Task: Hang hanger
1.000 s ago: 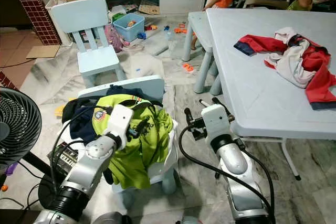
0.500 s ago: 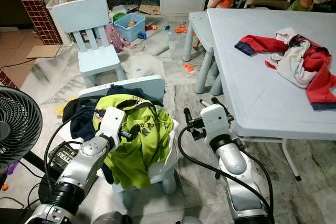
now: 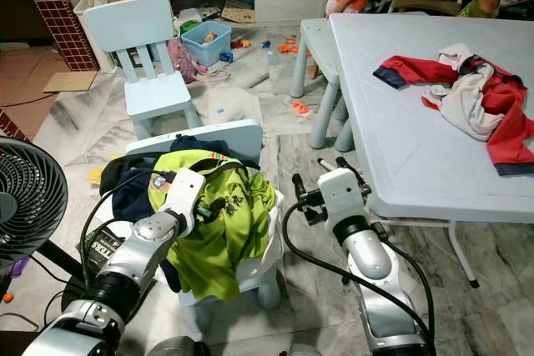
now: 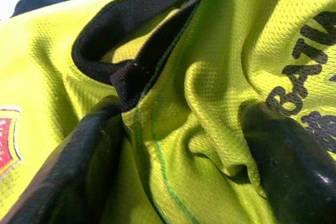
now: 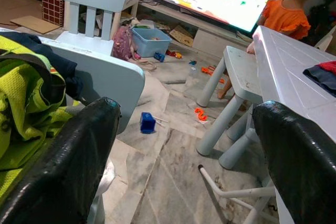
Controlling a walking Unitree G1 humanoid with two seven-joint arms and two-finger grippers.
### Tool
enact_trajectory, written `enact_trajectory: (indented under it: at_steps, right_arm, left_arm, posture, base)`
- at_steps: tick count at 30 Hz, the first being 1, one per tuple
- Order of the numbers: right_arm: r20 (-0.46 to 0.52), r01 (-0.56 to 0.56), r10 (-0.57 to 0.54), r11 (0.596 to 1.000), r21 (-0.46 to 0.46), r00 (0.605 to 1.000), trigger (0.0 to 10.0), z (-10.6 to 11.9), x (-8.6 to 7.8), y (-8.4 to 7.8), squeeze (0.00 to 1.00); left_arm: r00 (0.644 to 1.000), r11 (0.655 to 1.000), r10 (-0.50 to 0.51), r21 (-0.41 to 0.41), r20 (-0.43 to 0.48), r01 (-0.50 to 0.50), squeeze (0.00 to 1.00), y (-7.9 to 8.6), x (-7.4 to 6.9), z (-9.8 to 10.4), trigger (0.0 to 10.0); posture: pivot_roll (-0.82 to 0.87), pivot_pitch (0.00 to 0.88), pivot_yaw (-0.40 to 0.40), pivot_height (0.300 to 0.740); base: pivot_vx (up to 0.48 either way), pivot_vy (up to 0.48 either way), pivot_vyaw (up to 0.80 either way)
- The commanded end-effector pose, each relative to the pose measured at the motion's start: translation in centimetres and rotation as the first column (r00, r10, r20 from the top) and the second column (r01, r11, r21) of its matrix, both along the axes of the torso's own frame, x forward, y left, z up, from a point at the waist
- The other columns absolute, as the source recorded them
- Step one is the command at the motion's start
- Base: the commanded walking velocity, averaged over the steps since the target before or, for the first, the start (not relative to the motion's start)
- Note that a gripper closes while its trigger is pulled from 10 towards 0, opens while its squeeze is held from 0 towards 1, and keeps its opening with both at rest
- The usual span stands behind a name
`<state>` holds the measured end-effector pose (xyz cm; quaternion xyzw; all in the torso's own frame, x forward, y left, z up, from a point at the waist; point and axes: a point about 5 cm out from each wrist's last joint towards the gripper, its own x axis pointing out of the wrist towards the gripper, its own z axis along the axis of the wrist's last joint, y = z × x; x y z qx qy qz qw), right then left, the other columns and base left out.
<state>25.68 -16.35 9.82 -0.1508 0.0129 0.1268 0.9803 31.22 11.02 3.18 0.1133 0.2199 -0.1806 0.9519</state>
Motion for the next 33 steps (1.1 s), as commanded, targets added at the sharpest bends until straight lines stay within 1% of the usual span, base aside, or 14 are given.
enact_trajectory:
  at_steps: [1,5,18,20,24,28,33]
  right_arm:
    - [0.012,-0.005,0.005,1.000,-0.007,1.000,10.0,0.26,-0.07,0.03,0.00]
    - [0.009,-0.003,0.003,1.000,-0.013,1.000,10.0,0.23,-0.30,-0.10,0.00]
    - [0.011,-0.007,0.007,1.000,-0.021,1.000,10.0,0.32,-0.21,-0.20,0.00]
    - [0.011,-0.005,0.005,1.000,-0.020,1.000,10.0,0.31,-0.21,-0.20,0.00]
    - [0.011,-0.003,0.004,1.000,-0.019,1.000,10.0,0.30,-0.21,-0.17,0.00]
    - [0.011,-0.005,0.006,1.000,-0.018,1.000,10.0,0.27,-0.15,-0.10,0.00]
    - [0.012,-0.007,0.008,1.000,-0.018,1.000,10.0,0.26,-0.09,-0.06,0.00]
  left_arm:
    - [1.000,1.000,0.004,-0.004,0.014,-0.004,0.00,0.32,0.38,0.26,0.0]
    - [0.999,1.000,0.016,0.004,0.041,-0.016,0.00,0.49,0.67,0.34,0.0]
    - [0.998,1.000,0.027,0.000,0.064,-0.027,0.00,0.58,0.64,-0.03,0.0]
    - [0.994,0.999,0.042,0.008,0.099,-0.043,0.00,0.83,0.81,0.28,0.0]
    - [0.989,0.998,0.068,0.001,0.132,-0.069,0.00,1.18,1.04,0.65,0.0]
    - [0.987,0.997,0.072,-0.005,0.142,-0.072,0.00,1.23,1.04,0.70,0.0]
    - [0.981,0.997,0.083,-0.015,0.177,-0.082,0.00,1.23,1.03,0.94,0.0]
  posture:
    - [-0.08,0.000,-0.007,0.740]
    - [-0.09,0.000,-0.009,0.740]
    - [-0.09,0.000,-0.013,0.740]
    - [-0.09,0.000,-0.011,0.740]
    - [-0.09,0.000,-0.010,0.740]
    - [-0.09,0.000,-0.011,0.740]
    - [-0.09,0.000,-0.009,0.740]
  base:
    - [0.000,0.000,0.00]
    - [0.000,0.000,0.00]
    - [0.000,0.000,0.00]
    - [0.000,0.000,0.00]
    - [0.000,0.000,0.00]
    - [0.000,0.000,0.00]
    - [0.000,0.000,0.00]
